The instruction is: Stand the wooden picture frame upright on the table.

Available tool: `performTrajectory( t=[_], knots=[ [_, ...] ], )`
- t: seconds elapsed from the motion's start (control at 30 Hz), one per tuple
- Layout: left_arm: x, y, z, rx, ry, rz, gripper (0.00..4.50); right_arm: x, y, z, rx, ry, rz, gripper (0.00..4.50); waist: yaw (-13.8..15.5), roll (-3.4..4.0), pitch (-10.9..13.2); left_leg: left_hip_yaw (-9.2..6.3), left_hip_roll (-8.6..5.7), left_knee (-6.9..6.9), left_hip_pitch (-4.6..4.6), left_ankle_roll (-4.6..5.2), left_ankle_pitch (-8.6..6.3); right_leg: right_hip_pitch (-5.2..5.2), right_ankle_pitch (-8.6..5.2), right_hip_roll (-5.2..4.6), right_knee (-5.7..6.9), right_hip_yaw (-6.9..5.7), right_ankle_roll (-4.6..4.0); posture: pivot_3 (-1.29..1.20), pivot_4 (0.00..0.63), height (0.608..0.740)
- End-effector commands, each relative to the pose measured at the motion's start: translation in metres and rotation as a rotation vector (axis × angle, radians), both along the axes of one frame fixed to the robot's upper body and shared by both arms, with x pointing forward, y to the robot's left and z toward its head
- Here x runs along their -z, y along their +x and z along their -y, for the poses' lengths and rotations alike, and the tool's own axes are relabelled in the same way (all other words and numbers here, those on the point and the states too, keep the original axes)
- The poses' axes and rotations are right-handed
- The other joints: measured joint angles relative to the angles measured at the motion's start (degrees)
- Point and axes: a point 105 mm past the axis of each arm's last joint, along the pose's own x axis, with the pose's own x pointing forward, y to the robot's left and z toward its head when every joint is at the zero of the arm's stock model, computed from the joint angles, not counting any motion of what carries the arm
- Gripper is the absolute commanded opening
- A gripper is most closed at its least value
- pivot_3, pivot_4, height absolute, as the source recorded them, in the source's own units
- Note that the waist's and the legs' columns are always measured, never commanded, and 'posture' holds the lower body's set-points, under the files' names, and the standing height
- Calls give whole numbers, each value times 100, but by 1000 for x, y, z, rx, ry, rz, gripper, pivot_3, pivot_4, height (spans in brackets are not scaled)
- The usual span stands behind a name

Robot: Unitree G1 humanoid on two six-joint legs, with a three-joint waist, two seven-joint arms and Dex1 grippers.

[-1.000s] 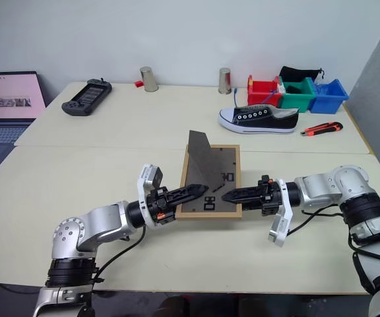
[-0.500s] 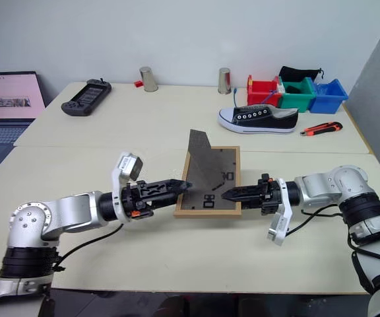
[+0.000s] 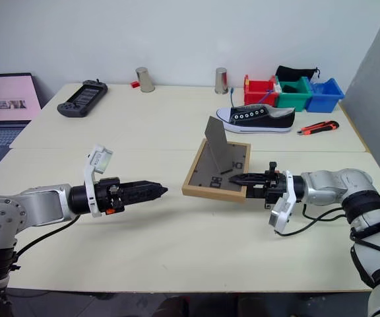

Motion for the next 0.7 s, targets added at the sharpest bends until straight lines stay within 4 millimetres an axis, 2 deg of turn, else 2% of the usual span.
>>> performTrajectory(
  t=[0.03, 0.1, 0.17, 0.27, 0.33, 0.37, 0.5, 0.7],
  knots=[
    [-22, 4, -18, -23, 59, 141, 4472, -51, 15, -17, 98, 206, -270, 1298, -3, 2, 1, 1, 2, 0, -4, 1, 0, -1, 0, -2, -1, 1, -1, 0, 150, 740],
    [-25, 2, -22, -16, 70, 161, 4472, -67, 23, -24, 95, 256, -548, 1298, -15, 7, 4, -6, 15, 0, -10, 3, -2, -3, 3, -6, -4, 1, -4, 0, 150, 740],
    [-26, 0, -23, 0, 89, 172, 4472, -85, 29, -26, 72, 308, -737, 1298, -5, 7, 4, -11, 18, 0, -11, 9, -5, -3, 3, -12, -2, -1, -5, 0, 150, 740],
    [-30, -3, -25, 17, 92, 180, 4472, -100, 34, -30, 31, 345, -1046, 1298, 42, 9, 5, -25, 7, 2, -15, 10, -6, -4, 3, -3, -1, -19, -5, 0, 150, 740],
    [-33, -4, -24, 30, 101, 190, 4472, -105, 25, -35, -71, 291, -1325, 1298, 50, 11, 6, -26, 7, 1, -20, 10, -6, -9, 3, 0, -1, -22, -5, 0, 150, 740],
    [-34, -4, -25, 31, 105, 193, 4472, -107, 20, -37, -111, 260, -1399, 1298, 63, 11, 6, -27, 6, 1, -24, 10, -6, -11, 2, 0, -1, -24, -6, 0, 150, 740],
    [-37, -6, -31, 29, 106, 195, 4472, -104, 17, -44, -195, 187, -1554, 1298, 63, 11, 7, -25, 6, -4, -34, 13, -7, -27, 1, 1, -3, -28, -7, 0, 150, 740],
    [-39, -24, -32, 42, 66, 162, 4472, -72, 28, -55, -278, 121, -1732, 1298, 22, 12, 7, -16, 10, -3, -33, 15, -8, -36, 1, 9, 5, -22, -7, 0, 150, 740]
  ],
)
